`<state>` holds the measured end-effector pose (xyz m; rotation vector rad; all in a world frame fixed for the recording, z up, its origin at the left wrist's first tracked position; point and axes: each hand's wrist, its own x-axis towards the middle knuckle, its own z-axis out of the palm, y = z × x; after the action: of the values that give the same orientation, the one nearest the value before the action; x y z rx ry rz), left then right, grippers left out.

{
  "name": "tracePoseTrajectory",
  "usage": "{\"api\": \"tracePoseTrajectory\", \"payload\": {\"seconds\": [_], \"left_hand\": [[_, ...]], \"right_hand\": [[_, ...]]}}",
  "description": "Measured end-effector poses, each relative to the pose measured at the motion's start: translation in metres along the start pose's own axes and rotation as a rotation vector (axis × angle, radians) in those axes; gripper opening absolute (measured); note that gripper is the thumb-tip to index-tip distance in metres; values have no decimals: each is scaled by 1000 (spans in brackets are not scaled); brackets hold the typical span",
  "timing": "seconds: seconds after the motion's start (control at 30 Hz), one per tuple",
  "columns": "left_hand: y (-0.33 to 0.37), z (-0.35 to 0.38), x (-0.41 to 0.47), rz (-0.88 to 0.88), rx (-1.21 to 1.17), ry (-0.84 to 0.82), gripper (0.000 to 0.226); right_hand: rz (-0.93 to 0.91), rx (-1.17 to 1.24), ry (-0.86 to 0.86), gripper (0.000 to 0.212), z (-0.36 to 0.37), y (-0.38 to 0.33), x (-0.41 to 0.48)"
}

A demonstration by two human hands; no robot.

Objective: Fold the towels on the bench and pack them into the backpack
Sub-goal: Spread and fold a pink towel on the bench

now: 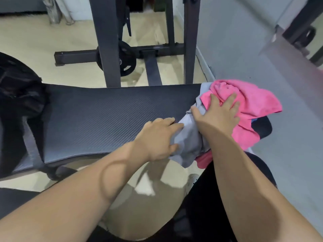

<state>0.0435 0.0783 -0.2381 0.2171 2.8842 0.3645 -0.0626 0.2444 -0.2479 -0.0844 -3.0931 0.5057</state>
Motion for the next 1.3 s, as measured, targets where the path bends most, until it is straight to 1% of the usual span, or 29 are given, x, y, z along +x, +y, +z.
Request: {"api": "tracePoseTrajectory", "payload": {"seconds": [0.07, 0.13, 0.23, 0.33, 0.4, 0.47, 0.5, 0.57, 0.67, 0.77, 0.83, 0.87, 0.93, 0.97, 1.0, 1.03, 1.07, 1.1, 1.13, 1.2, 1.23, 1.3], "left_hand": [[5, 7, 1, 29, 112, -71, 71], [6, 12, -3, 25, 158, -76, 72], [3, 16, -7, -1, 87, -60, 73], [-1, 14, -10, -11, 4, -54, 72], [-4, 10, -9, -27, -43, -45, 72], [-5, 5, -9, -49, -120, -25, 71], [-6, 3, -10, -56, -177, 11, 70], [-6, -2, -12, -62, -325, 146, 70], [-6, -17, -13, -120, -463, 324, 68], [-6, -32, -12, -152, -560, 418, 70], [-5, -44, -11, -164, -653, 484, 74], [-5, -50, -10, -162, -700, 515, 76], [-5, -64, -10, -117, -757, 565, 79], [-6, -70, -10, -72, -750, 588, 74], [-8, -75, -10, -22, -739, 610, 62], [-11, -78, -11, 13, -737, 634, 46], [-14, -82, -14, 16, -750, 655, 29], [-17, -85, -17, -12, -777, 675, 17], [-21, -87, -21, -50, -807, 694, 12], [-34, -89, -29, -110, -848, 724, 15], [-40, -91, -34, -132, -881, 734, 18], [-45, -96, -46, -188, -998, 760, 25]], "right_hand": [[-1, 69, 84, 74, -3, 5, 3], [11, 133, 151, 66, -6, 11, 8], [12, 138, 223, 57, -9, 18, 14], [13, 141, 207, 53, -13, 20, 16], [-4, 151, 201, 45, -15, 20, 16], [-80, 200, 292, 35, -15, 15, 12], [-128, 245, 364, 30, -17, 11, 9], [-214, 313, 465, 24, -23, 2, 2], [-306, 366, 506, 24, -38, -12, -9], [-437, 550, 524, 22, -56, -25, -17], [-555, 711, 464, 19, -70, -34, -24], [-611, 796, 378, 19, -78, -40, -26], [-681, 943, 113, 18, -94, -53, -35], [-720, 958, -5, 19, -98, -60, -37], [-769, 924, -81, 19, -100, -66, -39], [-806, 886, -132, 17, -101, -70, -39], [-812, 862, -175, 15, -100, -73, -38], [-790, 848, -226, 17, -99, -75, -37], [-774, 812, -255, 26, -99, -76, -36], [-760, 646, -283, 45, -98, -77, -34], [-747, 563, -291, 47, -96, -78, -34], [-700, 466, -245, 38, -92, -81, -37]]}}
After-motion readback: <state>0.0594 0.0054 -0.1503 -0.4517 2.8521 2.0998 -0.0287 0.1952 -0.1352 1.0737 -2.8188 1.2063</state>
